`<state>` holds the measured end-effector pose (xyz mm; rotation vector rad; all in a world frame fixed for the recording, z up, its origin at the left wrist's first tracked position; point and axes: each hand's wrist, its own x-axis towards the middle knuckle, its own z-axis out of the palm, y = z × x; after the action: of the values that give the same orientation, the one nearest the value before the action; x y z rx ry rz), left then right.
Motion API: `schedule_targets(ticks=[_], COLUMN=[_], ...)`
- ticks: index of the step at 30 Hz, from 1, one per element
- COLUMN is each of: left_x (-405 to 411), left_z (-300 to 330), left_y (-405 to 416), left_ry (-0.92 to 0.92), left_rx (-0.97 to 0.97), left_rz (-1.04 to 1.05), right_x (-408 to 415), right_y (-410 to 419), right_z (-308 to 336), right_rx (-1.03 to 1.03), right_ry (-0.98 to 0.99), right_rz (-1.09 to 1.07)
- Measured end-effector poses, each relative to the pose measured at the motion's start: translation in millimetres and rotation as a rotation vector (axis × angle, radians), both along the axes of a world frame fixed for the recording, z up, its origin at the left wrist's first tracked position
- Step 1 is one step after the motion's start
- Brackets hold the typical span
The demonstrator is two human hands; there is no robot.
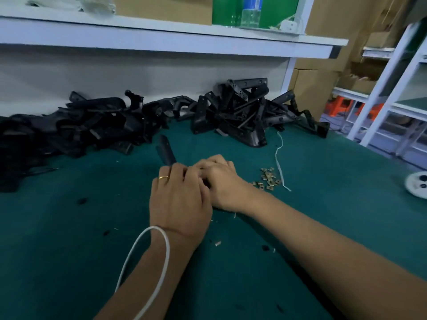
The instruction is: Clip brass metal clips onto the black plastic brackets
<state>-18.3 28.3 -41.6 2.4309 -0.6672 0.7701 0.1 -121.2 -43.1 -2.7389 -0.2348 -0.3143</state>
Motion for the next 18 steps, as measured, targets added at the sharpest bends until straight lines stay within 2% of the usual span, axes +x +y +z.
schedule_targets(ticks=[2,5,10,11,13,15,17,18], left_x=[2.0,2.9,6.2,7.4,9.1,10.5,10.8,9.9], left_z=[-1.2,-2.4,-6.4,-7.2,-7.6,-6.7,-6.7,-7.2], left_y=[0.0,-0.8,-1.0,-0.4,0.3,0.8,1.1,0.9], left_ry=[0.006,0.018,0.119,0.154,0.223,0.262,0.253,0.225], left_rx=[-0.003,0.069,0.21,0.221,0.241,0.23,0.177,0.173], left_rz=[-0.044,-0.108,0.061,0.08,0.094,0.114,0.094,0.08], right_x=[-18.5,-27.5,-27.4,-26.9,-27.6,-30.6,-35.3,-37.5], right_y=[-0.5,-8.6,-18.1,-18.2,-22.2,-38.2,-63.2,-77.8], right_z=[-1.2,13.4,21.7,21.2,25.3,33.6,43.3,47.1], right_rx=[0.013,-0.082,-0.322,-0.296,-0.057,0.204,0.265,0.235], right_ry=[-0.06,-0.155,-0.359,-0.353,-0.325,-0.371,-0.356,-0.257], right_rz=[0.028,0.057,0.152,0.206,0.279,0.197,0.037,-0.032])
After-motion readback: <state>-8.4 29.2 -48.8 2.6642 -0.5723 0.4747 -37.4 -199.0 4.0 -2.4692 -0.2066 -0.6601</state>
